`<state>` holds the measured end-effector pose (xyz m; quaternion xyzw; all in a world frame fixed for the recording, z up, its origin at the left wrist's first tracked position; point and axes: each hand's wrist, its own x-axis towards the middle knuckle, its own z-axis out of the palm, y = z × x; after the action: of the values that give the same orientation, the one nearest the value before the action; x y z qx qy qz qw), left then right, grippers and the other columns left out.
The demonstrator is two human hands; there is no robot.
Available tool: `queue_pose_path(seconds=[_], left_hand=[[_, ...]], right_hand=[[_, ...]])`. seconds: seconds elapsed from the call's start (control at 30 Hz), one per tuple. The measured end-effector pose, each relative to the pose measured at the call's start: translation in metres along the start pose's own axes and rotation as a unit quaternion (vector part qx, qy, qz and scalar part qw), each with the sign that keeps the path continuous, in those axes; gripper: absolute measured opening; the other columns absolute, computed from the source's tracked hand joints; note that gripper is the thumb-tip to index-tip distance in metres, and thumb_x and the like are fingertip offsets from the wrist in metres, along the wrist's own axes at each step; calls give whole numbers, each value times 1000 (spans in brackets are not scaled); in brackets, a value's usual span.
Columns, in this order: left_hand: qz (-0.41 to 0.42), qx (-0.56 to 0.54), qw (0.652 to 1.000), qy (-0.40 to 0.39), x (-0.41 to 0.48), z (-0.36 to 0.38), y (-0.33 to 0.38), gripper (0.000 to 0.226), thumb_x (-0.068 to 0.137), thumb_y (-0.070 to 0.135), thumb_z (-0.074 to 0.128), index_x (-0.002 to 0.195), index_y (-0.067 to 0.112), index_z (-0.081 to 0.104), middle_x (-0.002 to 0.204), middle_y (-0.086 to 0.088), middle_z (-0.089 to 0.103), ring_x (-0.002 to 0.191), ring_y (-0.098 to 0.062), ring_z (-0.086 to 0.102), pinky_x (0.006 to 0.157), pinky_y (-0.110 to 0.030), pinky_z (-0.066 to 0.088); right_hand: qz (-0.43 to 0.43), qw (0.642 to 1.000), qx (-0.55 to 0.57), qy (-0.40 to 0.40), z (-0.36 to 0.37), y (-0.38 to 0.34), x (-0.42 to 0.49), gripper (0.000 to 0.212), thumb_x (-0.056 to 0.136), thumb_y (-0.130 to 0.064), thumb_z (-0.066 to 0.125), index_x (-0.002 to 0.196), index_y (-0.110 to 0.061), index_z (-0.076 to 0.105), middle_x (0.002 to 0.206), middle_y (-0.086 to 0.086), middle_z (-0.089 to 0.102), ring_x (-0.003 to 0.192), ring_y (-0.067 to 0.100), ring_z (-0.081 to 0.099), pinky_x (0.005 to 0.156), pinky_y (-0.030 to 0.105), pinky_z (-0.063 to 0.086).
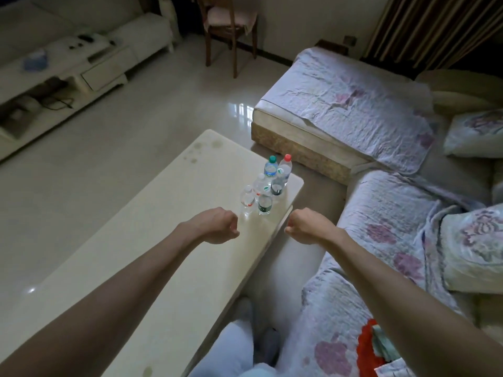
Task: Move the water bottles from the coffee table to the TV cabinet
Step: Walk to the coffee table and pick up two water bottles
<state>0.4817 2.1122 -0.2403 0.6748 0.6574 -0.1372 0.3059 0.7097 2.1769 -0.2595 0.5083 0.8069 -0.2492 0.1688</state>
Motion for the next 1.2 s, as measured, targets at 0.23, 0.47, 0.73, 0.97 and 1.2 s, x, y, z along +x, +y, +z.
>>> queue_pose_path(seconds=[0.23,0.47,0.73,0.97,1.2], left_hand=[[-15,-55,998,-15,66,-4,-36,27,92,36,51,104,17,66,104,-7,68,93,-24,62,78,-33,50],[-35,-131,991,2,135,12,-64,22,89,28,50,103,19,64,108,-4,68,96,-24,62,81,-35,52],[-82,-212,974,-2,213,43,-79,20,85,22,51,95,19,67,104,-2,70,95,-24,63,83,-36,53],[-158,-313,935,53,295,97,-91,26,85,18,55,111,16,61,105,1,66,95,-19,63,83,-33,52],[-208,-415,876,132,362,151,-97,71,75,14,73,136,18,38,138,2,44,111,-15,55,86,-29,45]], right_hand=[[26,999,4,-29,-1,0,66,28,82,-21,49,59,-9,38,72,10,50,70,32,50,54,29,32],[40,998,17,-47,14,10,133,25,76,-21,49,59,-7,38,60,7,44,65,34,50,46,29,30],[45,995,37,-84,48,43,216,20,72,-22,46,60,-9,37,59,6,45,62,33,47,49,31,34],[95,980,147,-90,100,87,302,54,77,-26,59,128,-13,48,122,8,60,108,28,59,90,42,51],[91,962,251,-54,158,101,358,84,75,-34,75,144,-16,30,141,10,41,127,27,45,103,36,41]])
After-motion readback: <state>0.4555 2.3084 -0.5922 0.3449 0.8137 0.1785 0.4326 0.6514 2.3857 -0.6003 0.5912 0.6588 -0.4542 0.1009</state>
